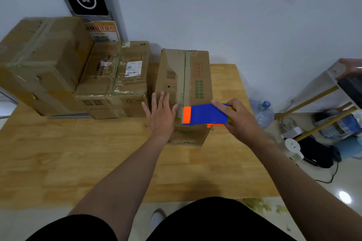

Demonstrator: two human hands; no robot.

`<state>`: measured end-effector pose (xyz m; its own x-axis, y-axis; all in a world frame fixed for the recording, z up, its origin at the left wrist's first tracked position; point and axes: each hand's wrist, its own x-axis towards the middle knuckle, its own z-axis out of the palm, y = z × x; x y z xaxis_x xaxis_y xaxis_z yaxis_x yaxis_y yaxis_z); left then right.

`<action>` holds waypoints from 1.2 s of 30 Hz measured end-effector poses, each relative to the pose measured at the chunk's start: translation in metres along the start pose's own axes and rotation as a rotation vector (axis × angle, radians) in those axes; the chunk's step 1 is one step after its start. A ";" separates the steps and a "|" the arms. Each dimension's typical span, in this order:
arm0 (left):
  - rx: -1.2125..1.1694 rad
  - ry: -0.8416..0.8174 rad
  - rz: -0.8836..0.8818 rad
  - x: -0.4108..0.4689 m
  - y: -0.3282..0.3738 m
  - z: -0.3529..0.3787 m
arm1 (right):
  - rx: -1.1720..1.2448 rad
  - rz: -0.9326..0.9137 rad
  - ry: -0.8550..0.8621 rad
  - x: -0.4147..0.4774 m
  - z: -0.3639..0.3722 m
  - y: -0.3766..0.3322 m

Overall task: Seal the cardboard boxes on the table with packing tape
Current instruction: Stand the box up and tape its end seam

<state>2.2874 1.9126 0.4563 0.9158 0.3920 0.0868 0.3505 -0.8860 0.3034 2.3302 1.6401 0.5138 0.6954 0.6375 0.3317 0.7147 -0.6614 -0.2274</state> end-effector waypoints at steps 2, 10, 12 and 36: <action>0.004 -0.004 -0.010 0.001 -0.002 0.000 | -0.024 -0.010 0.025 -0.003 -0.002 0.008; 0.005 -0.021 -0.045 0.002 -0.001 -0.003 | -0.045 0.021 0.158 -0.024 -0.009 0.051; 0.006 -0.030 -0.033 0.001 0.000 -0.002 | -0.027 0.045 0.185 -0.029 -0.010 0.059; -0.032 0.101 0.082 0.007 0.092 0.023 | 0.016 0.097 0.053 -0.039 0.010 0.080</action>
<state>2.3304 1.8283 0.4630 0.9161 0.3432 0.2072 0.2676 -0.9084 0.3213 2.3604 1.5664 0.4730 0.7566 0.5489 0.3555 0.6459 -0.7122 -0.2749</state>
